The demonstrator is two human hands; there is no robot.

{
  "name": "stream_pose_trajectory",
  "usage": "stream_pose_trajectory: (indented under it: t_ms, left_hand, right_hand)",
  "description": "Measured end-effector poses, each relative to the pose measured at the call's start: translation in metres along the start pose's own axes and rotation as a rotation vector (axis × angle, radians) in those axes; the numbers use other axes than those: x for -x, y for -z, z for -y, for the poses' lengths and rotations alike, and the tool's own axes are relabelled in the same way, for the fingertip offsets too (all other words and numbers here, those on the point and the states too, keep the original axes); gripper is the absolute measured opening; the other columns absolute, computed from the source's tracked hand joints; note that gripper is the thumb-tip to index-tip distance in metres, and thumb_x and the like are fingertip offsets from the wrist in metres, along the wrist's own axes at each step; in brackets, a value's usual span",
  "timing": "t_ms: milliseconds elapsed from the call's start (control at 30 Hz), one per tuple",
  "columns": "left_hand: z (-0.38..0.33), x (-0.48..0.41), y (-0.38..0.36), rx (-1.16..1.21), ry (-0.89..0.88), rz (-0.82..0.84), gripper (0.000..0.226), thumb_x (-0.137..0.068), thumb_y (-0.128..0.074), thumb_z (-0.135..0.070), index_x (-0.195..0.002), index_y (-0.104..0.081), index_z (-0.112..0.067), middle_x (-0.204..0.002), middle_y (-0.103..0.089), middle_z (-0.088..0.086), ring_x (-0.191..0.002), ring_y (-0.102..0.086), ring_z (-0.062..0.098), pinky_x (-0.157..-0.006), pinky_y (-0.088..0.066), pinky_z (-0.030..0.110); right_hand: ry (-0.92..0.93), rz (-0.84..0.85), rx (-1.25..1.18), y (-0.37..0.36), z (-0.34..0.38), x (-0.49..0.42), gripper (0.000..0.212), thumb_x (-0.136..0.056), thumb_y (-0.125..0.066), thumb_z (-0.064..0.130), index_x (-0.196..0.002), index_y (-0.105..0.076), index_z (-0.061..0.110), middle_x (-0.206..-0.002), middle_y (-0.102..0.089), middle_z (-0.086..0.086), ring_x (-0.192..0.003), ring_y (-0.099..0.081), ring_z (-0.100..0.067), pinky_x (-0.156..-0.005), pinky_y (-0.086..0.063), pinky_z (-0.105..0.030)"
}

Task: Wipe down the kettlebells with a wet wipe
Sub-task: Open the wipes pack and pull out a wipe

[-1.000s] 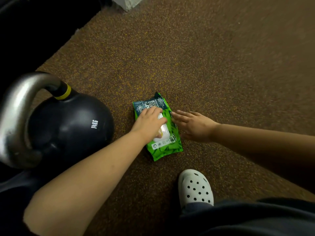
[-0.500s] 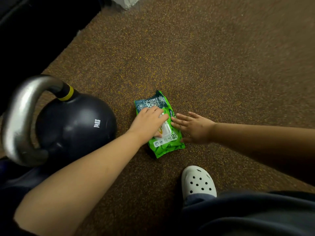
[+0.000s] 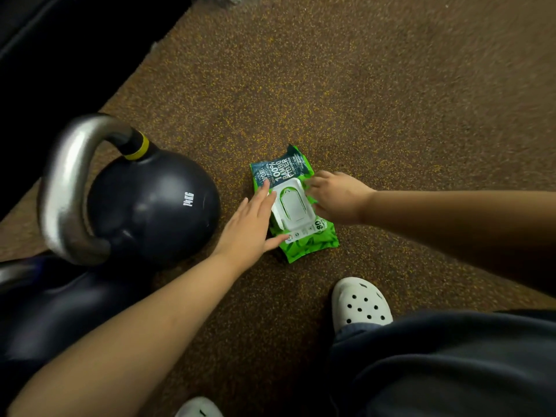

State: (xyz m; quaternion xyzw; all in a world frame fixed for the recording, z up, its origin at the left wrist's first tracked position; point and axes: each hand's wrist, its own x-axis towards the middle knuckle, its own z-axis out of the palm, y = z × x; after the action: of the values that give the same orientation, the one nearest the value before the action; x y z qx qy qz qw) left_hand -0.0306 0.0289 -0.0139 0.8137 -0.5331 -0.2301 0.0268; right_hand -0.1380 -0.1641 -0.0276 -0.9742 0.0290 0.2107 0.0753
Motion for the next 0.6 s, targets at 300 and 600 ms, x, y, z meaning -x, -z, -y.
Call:
stream_pose_trajectory:
  t_ms: [300, 600]
  left_hand:
    - [0.011, 0.009, -0.016, -0.059, 0.069, 0.012, 0.084, -0.091, -0.033, -0.060, -0.150, 0.001, -0.011, -0.158, 0.011, 0.010, -0.147, 0.008, 0.020, -0.116, 0.005, 0.031]
    - [0.016, 0.011, -0.029, -0.078, 0.114, 0.115, 0.082, -0.092, -0.027, -0.061, -0.151, 0.001, -0.011, -0.158, 0.013, 0.008, -0.146, 0.012, 0.020, -0.117, 0.005, 0.033]
  right_hand:
    - [-0.046, -0.025, 0.008, -0.001, 0.002, -0.012, 0.063, -0.093, -0.046, 0.044, -0.148, -0.022, 0.024, -0.157, -0.017, -0.010, -0.142, -0.021, -0.027, -0.107, -0.029, -0.042]
    - [0.072, -0.032, 0.025, 0.009, 0.002, -0.027, 0.037, -0.097, -0.044, 0.033, -0.132, -0.051, 0.026, -0.154, -0.026, -0.010, -0.142, -0.023, -0.027, -0.103, -0.030, -0.042]
